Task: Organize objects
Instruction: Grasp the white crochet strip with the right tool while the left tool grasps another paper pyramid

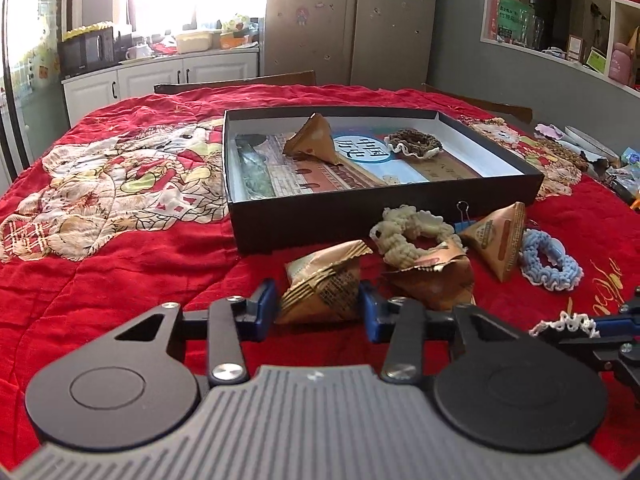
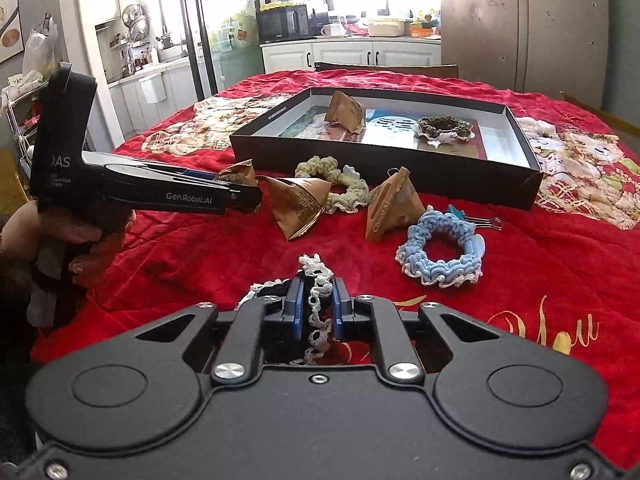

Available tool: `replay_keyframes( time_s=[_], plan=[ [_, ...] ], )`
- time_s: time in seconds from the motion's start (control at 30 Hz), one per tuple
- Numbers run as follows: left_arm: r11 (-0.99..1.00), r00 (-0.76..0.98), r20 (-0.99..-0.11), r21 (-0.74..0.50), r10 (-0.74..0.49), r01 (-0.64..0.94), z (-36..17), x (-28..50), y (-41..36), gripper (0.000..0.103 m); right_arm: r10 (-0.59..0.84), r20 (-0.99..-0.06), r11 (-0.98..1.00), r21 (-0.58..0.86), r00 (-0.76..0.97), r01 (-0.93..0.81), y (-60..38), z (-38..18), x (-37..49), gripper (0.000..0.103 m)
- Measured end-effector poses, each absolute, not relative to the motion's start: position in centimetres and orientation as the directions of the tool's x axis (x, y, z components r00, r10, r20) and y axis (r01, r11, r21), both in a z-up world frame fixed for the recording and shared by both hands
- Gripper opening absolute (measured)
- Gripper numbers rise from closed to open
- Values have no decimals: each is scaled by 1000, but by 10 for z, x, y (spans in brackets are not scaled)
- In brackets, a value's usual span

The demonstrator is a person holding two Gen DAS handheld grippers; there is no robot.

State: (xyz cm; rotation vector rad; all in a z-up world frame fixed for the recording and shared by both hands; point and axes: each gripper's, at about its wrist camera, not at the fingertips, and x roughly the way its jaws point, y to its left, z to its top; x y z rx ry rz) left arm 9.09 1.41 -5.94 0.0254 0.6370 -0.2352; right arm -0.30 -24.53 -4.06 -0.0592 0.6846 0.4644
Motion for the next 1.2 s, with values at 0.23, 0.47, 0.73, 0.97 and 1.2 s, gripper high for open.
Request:
replay_keyframes(
  time_s=[0.23,0.47,0.73,0.97,1.2],
  plan=[
    [972,779,-591,-39,-210,232,-58,87,11,40,395,-621,896,98,677,-432,-246,-41,-3,13],
    [968,778,-588,-41,-223,247,-53,79,12,37,396,-614,897,98,683,-432,-247,-38,-3,13],
    [960,770,-586,-51,-253,277,-44,66,11,37,396,-603,898,96,693,-429,-249,-35,-5,13],
    [952,775,-569,-53,-276,300,-31,55,8,37,394,-591,901,96,704,-424,-252,-31,-6,13],
    [941,777,-548,-59,-309,333,-19,46,5,37,391,-571,904,91,722,-418,-255,-23,-7,13]
  ],
)
